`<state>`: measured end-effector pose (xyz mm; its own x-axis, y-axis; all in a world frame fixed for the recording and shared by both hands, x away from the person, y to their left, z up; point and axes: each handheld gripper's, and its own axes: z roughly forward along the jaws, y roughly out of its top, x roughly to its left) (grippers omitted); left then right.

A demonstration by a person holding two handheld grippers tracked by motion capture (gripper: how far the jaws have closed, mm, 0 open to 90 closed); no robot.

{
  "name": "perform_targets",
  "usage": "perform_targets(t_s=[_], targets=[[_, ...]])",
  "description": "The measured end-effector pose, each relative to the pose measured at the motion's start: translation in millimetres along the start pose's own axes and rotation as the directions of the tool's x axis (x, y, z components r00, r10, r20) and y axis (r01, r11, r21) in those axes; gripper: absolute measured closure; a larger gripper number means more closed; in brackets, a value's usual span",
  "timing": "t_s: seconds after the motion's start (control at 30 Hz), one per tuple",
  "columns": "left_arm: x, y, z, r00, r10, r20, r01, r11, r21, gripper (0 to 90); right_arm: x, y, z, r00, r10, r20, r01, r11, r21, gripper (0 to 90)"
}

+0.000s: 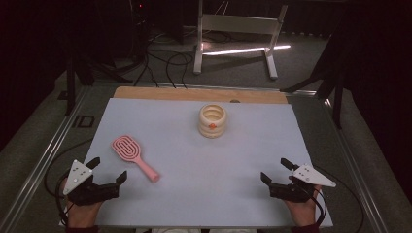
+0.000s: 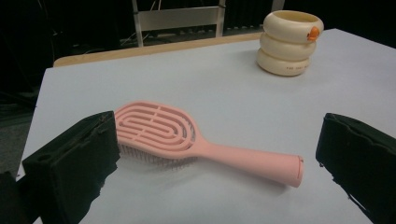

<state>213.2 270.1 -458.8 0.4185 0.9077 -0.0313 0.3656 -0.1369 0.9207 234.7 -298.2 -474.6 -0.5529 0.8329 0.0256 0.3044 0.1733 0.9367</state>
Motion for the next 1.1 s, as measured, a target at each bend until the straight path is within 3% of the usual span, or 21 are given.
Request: perform_targets(t_s=[0.63,1.1], targets=[[-7.2,3.2,4.2,0.9999,0.012,0.0,-0.012,0.9999,0.001,0.1,4.1,-3.2,4.5,1.0,-0.005,-0.007,0.005,1.0,0.007,8.5],[-16.2,20.5,16.4,0.999,0.041,0.019,-0.041,0.9989,0.02,0.7,3.0,-2.7,2.0,1.0,0.007,0.004,-0.007,1.0,-0.017,8.6]])
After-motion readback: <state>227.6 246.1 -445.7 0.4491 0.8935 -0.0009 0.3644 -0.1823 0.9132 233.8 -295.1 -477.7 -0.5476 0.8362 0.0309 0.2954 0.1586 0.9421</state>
